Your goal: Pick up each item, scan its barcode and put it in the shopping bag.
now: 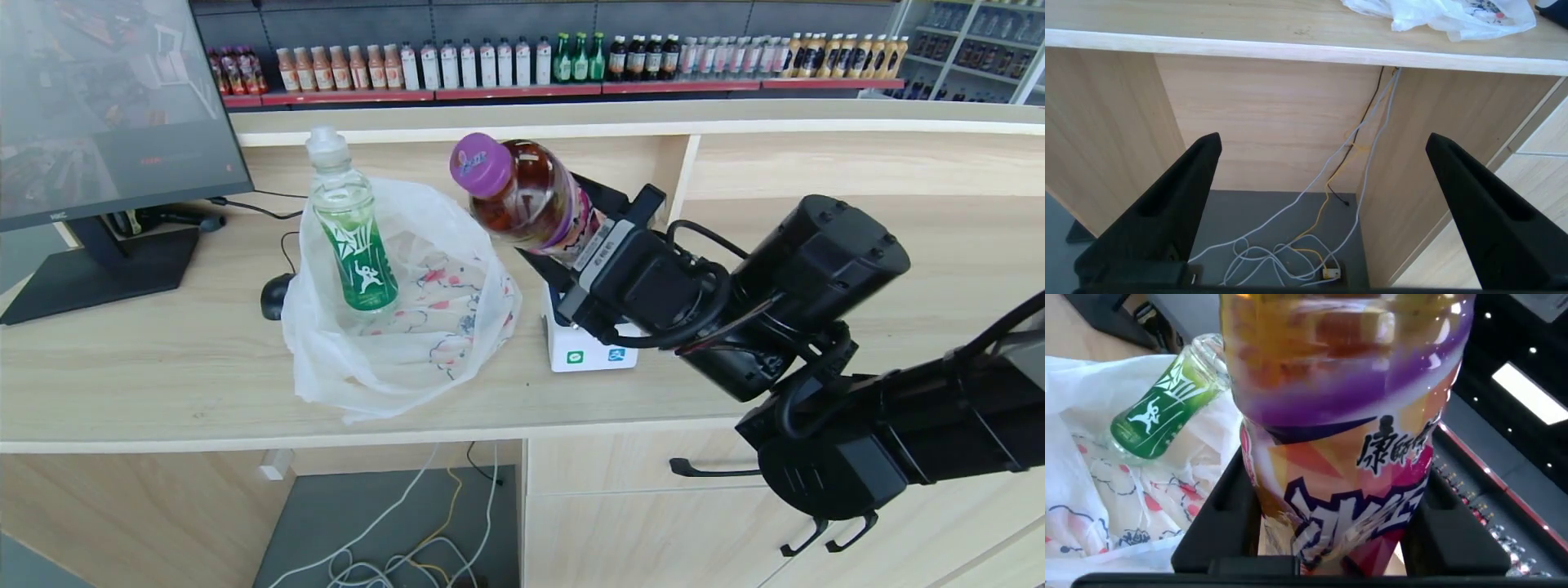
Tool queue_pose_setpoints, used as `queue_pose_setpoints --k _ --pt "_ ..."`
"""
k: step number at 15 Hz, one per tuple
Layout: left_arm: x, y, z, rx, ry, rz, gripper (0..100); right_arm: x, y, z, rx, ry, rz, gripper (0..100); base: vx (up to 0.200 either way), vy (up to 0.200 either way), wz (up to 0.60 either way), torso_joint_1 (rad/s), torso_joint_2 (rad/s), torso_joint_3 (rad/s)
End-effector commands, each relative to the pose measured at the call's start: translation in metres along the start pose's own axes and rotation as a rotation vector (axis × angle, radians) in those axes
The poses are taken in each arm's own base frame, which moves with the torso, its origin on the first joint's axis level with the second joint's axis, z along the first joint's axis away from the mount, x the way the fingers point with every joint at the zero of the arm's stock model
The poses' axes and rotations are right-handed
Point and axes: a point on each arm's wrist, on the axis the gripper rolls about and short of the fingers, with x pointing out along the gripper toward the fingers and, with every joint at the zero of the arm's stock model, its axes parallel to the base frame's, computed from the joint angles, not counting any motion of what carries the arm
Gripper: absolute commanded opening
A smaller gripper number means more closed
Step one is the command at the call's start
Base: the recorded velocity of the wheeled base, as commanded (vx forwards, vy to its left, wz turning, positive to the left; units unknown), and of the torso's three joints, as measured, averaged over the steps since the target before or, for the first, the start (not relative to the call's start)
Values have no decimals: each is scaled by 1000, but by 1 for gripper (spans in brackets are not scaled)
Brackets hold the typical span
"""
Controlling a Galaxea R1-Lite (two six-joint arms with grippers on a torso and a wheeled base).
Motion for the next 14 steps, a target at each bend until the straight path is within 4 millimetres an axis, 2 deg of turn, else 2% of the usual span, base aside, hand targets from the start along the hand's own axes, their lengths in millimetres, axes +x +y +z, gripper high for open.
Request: queue_pose_setpoints --k 1,9,14 --pt "0 0 0 0 -1 1 100 1 1 -1 -16 -6 26 0 0 0 0 0 0 0" --pt "0 0 0 0 -1 1 100 2 15 -8 -64 -56 117 0 0 0 0 0 0 0" --pt "0 0 0 0 -1 1 100 1 14 -11 -111 -87 148 0 0 0 0 0 0 0"
